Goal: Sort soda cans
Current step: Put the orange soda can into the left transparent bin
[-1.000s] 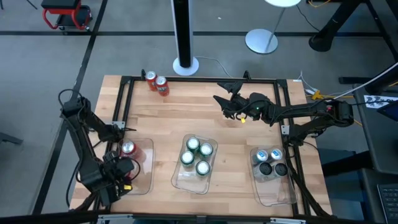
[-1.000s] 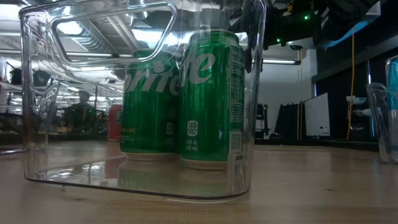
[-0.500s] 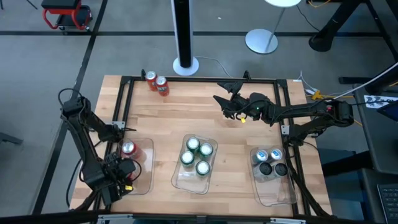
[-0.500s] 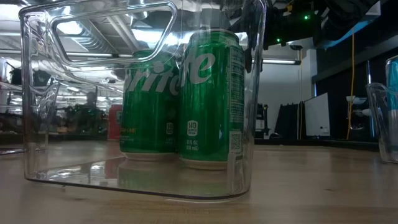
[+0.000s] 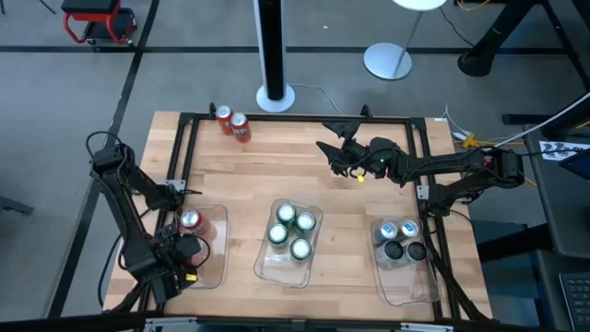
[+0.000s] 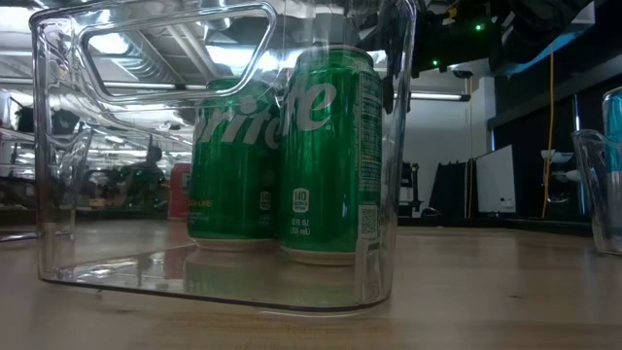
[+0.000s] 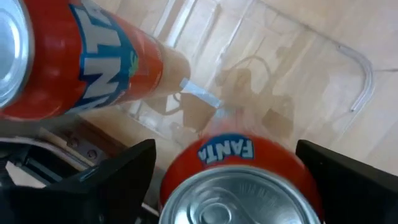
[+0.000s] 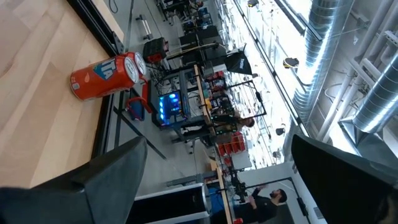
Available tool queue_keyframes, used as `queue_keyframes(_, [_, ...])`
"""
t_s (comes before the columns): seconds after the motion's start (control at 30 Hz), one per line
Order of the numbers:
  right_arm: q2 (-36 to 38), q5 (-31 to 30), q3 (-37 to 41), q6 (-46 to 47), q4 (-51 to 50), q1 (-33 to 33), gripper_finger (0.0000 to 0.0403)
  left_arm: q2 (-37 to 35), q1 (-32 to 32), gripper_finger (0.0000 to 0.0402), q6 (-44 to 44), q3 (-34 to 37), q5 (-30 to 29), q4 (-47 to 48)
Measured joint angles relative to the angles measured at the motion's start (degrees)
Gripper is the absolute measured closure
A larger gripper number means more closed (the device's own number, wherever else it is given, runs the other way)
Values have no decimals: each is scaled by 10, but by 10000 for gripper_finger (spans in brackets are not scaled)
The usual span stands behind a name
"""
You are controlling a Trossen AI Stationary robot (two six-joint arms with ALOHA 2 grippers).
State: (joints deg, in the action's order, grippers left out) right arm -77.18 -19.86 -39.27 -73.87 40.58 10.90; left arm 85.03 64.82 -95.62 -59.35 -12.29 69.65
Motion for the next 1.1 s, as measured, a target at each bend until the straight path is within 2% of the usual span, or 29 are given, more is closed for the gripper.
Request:
queue_keyframes(0.13, [0, 0, 0, 0, 0, 0, 4, -4, -6, 24, 19, -2, 27, 3])
queue_keyframes(0.3, [0, 0, 0, 0, 0, 0, 4, -26, -21, 23, 51, -23, 31, 4])
queue_keyframes(0.6, [0, 0, 0, 0, 0, 0, 4, -132, -82, 23, 76, -58, 13, 61])
queue_keyframes(0.73, [0, 0, 0, 0, 0, 0, 4, -190, -115, 23, 85, -60, -82, 59])
queue_keyframes(0.87, [0, 0, 0, 0, 0, 0, 4, -235, -150, 23, 132, -60, -191, 30])
queue_keyframes(1.1, [0, 0, 0, 0, 0, 0, 4, -254, -193, 23, 284, -60, -345, -12])
